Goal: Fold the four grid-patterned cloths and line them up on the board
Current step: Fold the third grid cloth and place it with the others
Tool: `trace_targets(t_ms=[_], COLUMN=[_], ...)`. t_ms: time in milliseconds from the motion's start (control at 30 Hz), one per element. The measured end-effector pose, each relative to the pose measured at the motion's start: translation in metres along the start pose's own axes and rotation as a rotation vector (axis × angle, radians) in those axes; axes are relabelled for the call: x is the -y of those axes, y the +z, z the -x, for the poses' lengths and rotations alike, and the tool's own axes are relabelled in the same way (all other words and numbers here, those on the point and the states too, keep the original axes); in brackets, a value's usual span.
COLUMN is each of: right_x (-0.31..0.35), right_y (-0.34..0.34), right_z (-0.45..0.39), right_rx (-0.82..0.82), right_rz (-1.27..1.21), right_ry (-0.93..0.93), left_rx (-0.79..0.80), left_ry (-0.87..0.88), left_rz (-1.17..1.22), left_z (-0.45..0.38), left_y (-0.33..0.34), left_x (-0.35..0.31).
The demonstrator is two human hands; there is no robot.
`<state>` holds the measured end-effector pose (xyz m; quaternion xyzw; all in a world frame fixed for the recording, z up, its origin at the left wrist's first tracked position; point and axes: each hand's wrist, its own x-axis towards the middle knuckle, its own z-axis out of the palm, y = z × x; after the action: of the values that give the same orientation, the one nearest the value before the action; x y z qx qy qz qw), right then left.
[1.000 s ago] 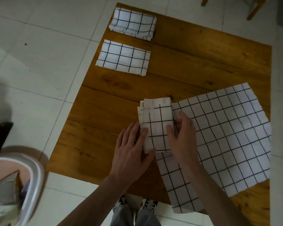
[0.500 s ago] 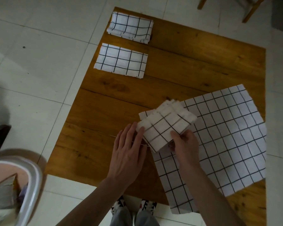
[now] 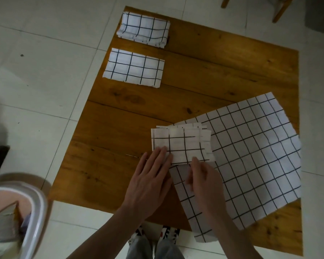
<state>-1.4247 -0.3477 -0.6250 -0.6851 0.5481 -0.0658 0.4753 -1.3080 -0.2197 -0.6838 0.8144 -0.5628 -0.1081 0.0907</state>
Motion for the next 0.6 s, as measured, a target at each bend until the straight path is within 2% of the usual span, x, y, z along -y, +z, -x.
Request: trace_targets(t_ms=[100, 200, 333, 600], right_x=[-0.027, -0.045, -0.053, -0.056], right_y=[-0.005, 0.002, 0.018, 0.024], right_z=[0.010, 0.012, 0.015, 0.010], right_rx=[-0.101, -0.006, 0.109, 0.147], right_rz=[0.398, 0.765, 0.935, 0.957], right_ry=[-0.476, -0.744, -0.746, -0.695], left_rx=[-0.048, -0.077, -0.026, 0.023], left_ry=[-0.014, -0.029, 0.054, 0.013], left_rz=[0.012, 0.002, -0.078, -0.036], left_z=[0.005, 0.019, 0.031, 0.025], left_y=[-0.003, 0.002, 0.011, 0.012], left_x=[-0.002, -0.005, -0.002, -0.001])
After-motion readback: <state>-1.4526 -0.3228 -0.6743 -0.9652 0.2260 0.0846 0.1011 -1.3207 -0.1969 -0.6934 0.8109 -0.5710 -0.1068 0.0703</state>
